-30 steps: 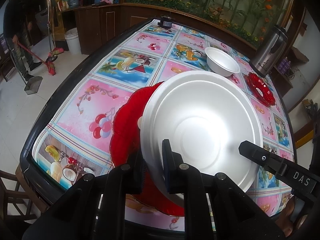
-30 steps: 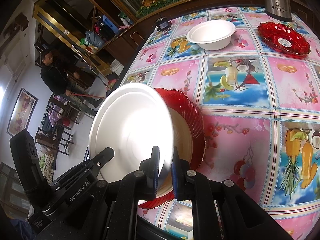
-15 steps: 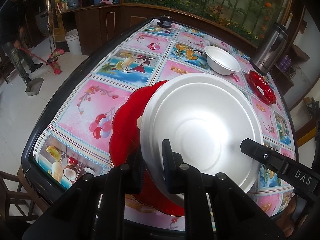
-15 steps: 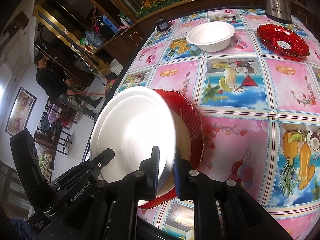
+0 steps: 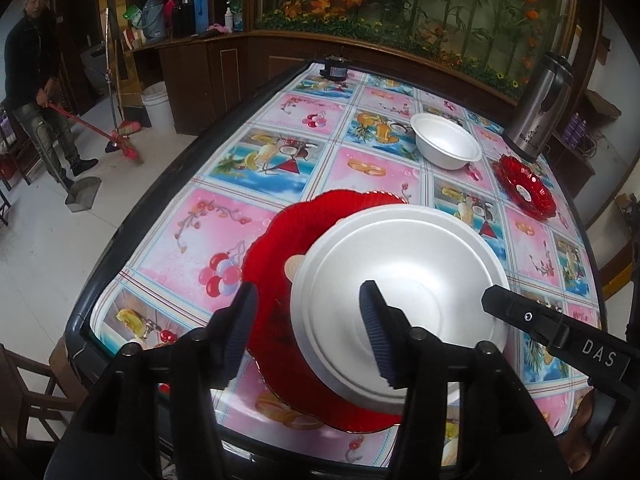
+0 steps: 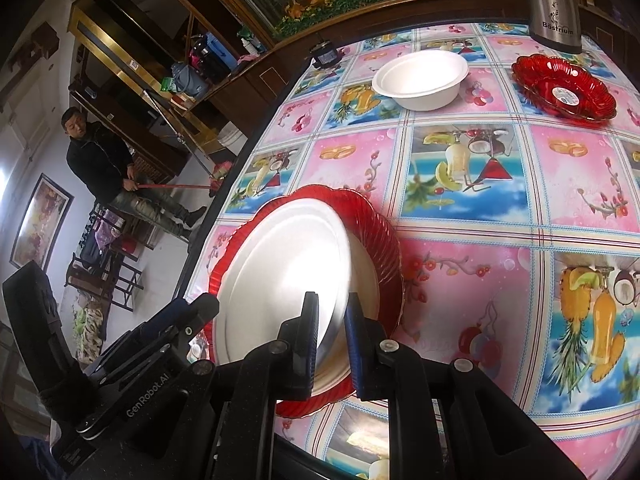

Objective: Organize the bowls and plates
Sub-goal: 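Lower the white plates onto the stack and open both tools, then move both tools to the remaining white plate near the red glass dish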

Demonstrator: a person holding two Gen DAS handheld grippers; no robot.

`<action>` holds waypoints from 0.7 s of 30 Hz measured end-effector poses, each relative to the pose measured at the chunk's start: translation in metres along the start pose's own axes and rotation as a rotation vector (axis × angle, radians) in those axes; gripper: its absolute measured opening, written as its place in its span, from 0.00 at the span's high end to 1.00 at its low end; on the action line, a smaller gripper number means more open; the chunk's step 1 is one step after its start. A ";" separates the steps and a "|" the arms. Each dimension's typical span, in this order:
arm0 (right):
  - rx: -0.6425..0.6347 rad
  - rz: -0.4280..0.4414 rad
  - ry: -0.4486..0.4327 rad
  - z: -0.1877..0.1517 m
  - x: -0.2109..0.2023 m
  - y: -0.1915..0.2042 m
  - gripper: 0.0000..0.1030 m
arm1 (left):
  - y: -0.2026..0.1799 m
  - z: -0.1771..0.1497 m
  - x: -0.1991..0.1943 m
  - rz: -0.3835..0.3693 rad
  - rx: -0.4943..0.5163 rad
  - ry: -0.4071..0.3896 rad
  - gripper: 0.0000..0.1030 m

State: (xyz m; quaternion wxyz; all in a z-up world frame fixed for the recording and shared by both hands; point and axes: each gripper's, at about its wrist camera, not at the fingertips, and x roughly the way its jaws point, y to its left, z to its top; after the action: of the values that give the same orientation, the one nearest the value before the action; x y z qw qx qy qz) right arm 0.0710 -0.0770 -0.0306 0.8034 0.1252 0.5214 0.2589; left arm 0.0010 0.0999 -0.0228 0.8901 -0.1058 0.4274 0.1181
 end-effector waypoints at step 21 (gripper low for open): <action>0.114 0.114 -0.078 0.023 -0.038 -0.026 0.19 | -0.013 0.063 -0.002 -0.119 0.030 0.047 0.26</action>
State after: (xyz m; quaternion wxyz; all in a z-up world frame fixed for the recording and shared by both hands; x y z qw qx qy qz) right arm 0.0868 -0.1185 -0.0036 0.7986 0.2103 0.4955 0.2690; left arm 0.0506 0.1054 0.0186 0.8868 -0.1203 0.4428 0.0561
